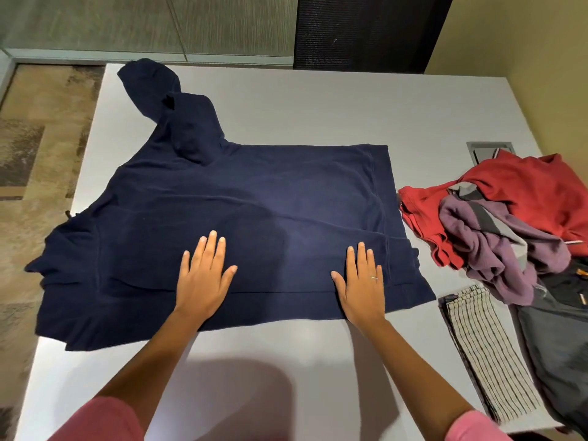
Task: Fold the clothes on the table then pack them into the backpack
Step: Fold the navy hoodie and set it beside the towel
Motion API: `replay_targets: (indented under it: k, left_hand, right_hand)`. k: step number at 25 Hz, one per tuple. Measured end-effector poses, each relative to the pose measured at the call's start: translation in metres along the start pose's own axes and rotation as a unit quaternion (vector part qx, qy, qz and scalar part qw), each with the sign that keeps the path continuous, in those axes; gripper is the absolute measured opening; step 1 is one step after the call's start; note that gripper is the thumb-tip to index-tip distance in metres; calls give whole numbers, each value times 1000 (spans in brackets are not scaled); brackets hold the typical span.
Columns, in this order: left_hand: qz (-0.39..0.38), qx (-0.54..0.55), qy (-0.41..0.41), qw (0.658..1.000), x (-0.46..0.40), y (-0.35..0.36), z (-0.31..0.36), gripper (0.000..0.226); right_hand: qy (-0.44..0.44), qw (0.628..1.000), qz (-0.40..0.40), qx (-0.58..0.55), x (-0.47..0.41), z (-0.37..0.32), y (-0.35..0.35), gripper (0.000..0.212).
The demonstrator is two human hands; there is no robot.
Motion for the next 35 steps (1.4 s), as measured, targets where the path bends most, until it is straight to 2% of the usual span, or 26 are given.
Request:
replay_targets:
  k: [7,11,16,20,22,27,29,31,35]
  left_hand:
    - [-22,2,-88,996,28,-6,-49,65]
    - [-40,6,-102,994,38,-8,-67,63]
    - [-24,32,-115,993,33,-19,-73,53]
    - [44,64,-147,986,-8,-42,-90,38]
    - [68,107,-157,979,-39,-57,-103,33]
    - [61,225,-215,948,-128,-90,-130,46]
    - [35,242,-239,940,-164,-95,-143,52]
    - [-1,267,-265,926,-193,-95,-152,58]
    - [-14,405,-292,866,-236,-89,-159,59]
  right_hand:
    - [49,995,-53,70,7,19,-6,75]
    - [53,993,-72,74,4,16,-10,70]
    - [69,996,23,47,-10,-1,-18,46]
    - [100,993,40,49,-49,-14,-43,28]
    - [82,995,32,40,-79,-15,-56,27]
    - [5,999,38,-1,-173,-9,-84,19]
    - [4,999,38,-38,-211,-3,-95,22]
    - [-3,998,23,-61,-241,3,-103,38]
    - [-9,998,-17,-52,-285,14,-112,59]
Point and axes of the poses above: each hand's wrist, its own x-axis away from the middle knuckle, its own y-axis out of the palm, z = x × y, the point moved 1 cm from there along -x, towards the middle knuckle, and after that the axes turned 4 degrees about -y, right-handed, at the moved point
